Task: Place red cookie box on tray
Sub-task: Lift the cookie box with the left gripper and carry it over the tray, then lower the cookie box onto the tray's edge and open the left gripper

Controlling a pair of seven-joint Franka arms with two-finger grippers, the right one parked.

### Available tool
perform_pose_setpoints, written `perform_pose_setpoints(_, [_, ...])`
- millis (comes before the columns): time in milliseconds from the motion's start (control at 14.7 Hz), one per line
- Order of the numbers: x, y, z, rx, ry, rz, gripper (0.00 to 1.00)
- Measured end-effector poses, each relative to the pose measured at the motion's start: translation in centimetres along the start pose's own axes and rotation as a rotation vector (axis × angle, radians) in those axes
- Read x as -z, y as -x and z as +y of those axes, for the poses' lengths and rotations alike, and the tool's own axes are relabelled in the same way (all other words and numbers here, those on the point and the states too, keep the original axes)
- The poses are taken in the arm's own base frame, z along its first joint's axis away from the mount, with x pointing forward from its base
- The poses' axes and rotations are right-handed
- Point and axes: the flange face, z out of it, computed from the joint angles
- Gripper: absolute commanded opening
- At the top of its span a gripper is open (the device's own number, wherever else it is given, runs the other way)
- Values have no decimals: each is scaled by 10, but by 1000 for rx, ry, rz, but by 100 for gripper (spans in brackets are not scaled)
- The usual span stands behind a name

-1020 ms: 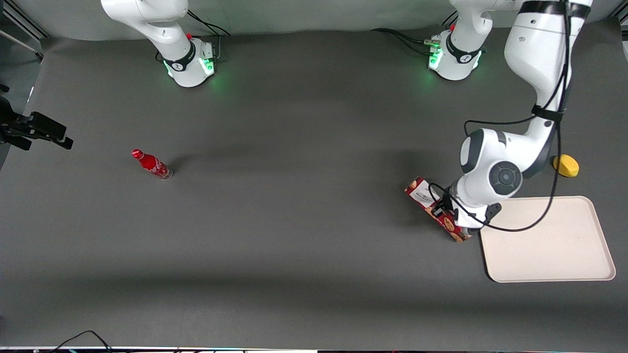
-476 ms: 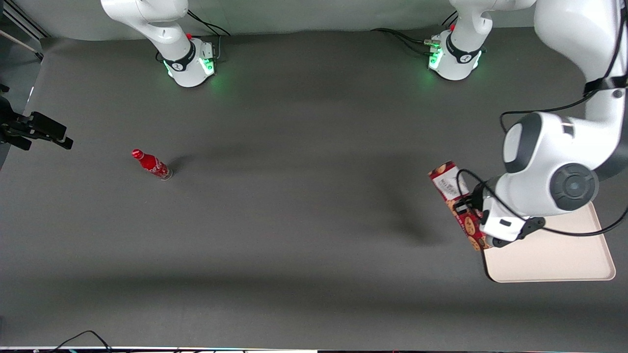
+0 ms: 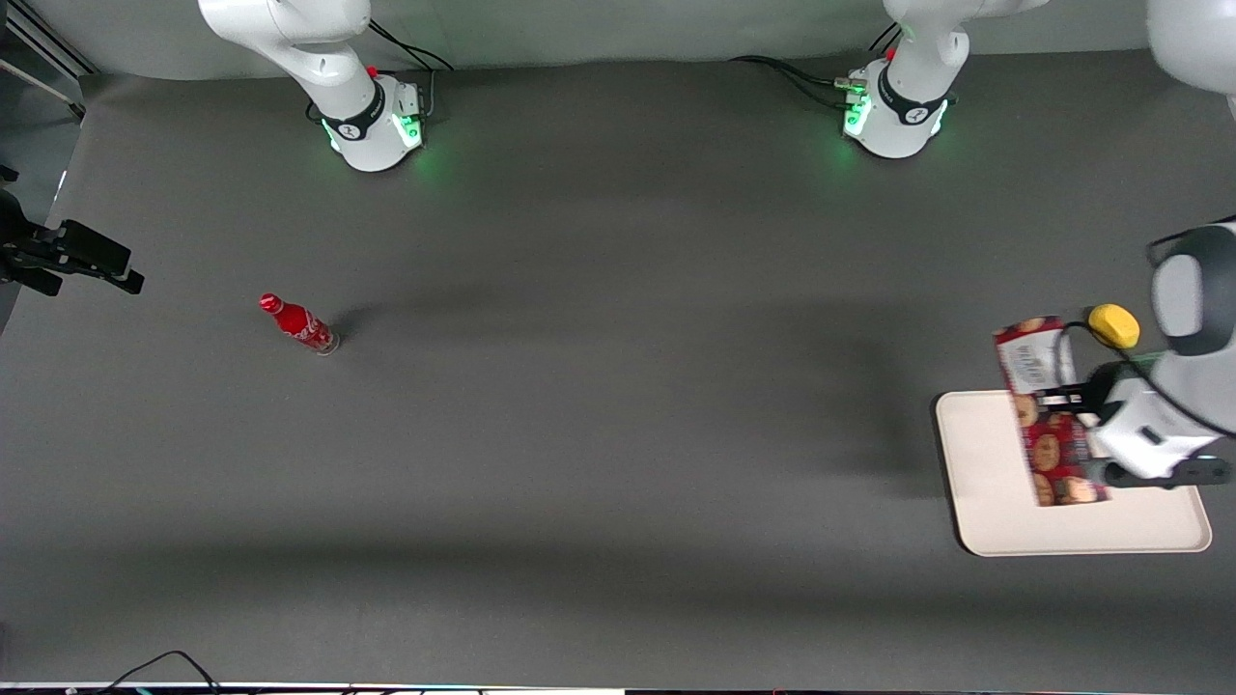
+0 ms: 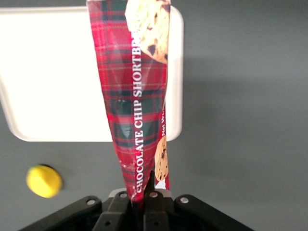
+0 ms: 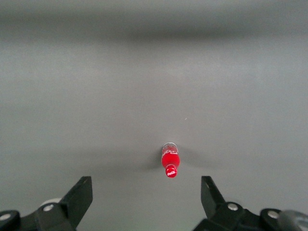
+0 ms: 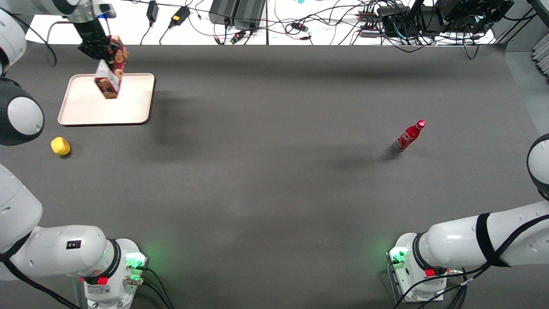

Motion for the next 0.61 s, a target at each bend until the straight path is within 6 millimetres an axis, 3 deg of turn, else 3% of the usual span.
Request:
perform_pose_setpoints(204, [-2,-4,-64,-105,-34,51,0])
perform_pose_setpoints(340, [-12,-6,-117,-164,-44,91,0])
perform_pose_setpoints(476, [-34,-10,-164,-182,-58,119,0])
perform_pose_setpoints(612, [-67,-16,-194,-149,-49,125,0])
